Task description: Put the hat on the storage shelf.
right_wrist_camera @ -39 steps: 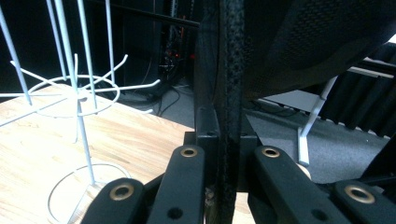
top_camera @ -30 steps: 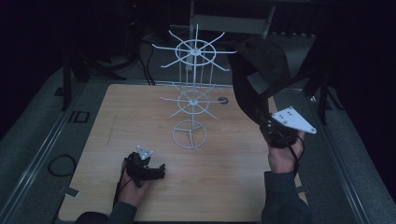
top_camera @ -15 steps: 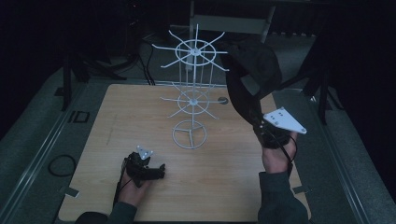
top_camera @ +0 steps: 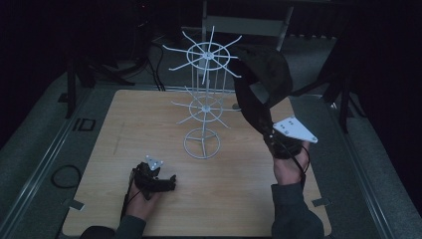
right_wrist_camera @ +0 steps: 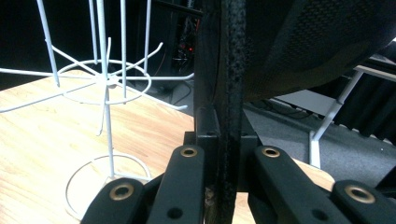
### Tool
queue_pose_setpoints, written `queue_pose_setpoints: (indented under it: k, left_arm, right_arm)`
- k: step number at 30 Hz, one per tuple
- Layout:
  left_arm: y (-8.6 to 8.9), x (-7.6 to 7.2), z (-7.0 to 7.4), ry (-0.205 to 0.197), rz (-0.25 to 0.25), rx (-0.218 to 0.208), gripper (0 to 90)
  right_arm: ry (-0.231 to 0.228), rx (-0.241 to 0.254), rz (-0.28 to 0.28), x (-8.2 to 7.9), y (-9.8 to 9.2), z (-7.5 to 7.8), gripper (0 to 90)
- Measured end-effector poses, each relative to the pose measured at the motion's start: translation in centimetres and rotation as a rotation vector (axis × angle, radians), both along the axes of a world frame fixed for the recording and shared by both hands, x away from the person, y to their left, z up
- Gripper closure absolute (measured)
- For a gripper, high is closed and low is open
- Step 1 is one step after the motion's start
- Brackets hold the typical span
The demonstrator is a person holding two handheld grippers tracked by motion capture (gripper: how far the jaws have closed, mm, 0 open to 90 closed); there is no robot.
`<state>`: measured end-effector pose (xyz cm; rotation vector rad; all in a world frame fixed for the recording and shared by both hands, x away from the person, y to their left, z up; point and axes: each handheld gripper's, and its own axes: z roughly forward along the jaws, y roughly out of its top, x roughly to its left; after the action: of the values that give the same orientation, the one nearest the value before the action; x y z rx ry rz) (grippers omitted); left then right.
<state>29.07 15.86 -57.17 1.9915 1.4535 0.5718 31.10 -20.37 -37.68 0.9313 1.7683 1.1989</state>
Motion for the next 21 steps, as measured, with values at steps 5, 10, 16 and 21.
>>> queue_pose_setpoints:
  k: [5,10,16,21]
  left_arm:
    - [0.0,0.0,0.0,0.000,-0.001,0.000,0.1]
    - [0.0,0.0,0.0,0.000,0.000,-0.002,0.1]
    - [0.0,0.0,0.0,-0.001,0.001,-0.002,0.2]
    - [0.0,0.0,0.0,0.000,0.000,-0.002,0.2]
  right_arm:
    - [0.010,-0.006,0.012,0.1,0.5,-0.4,86.4]
    - [0.015,-0.027,0.014,0.3,1.1,-0.8,86.1]
    - [0.027,-0.058,0.014,0.5,1.3,-1.3,85.5]
    - [0.026,-0.056,0.022,0.6,1.2,-1.3,76.4]
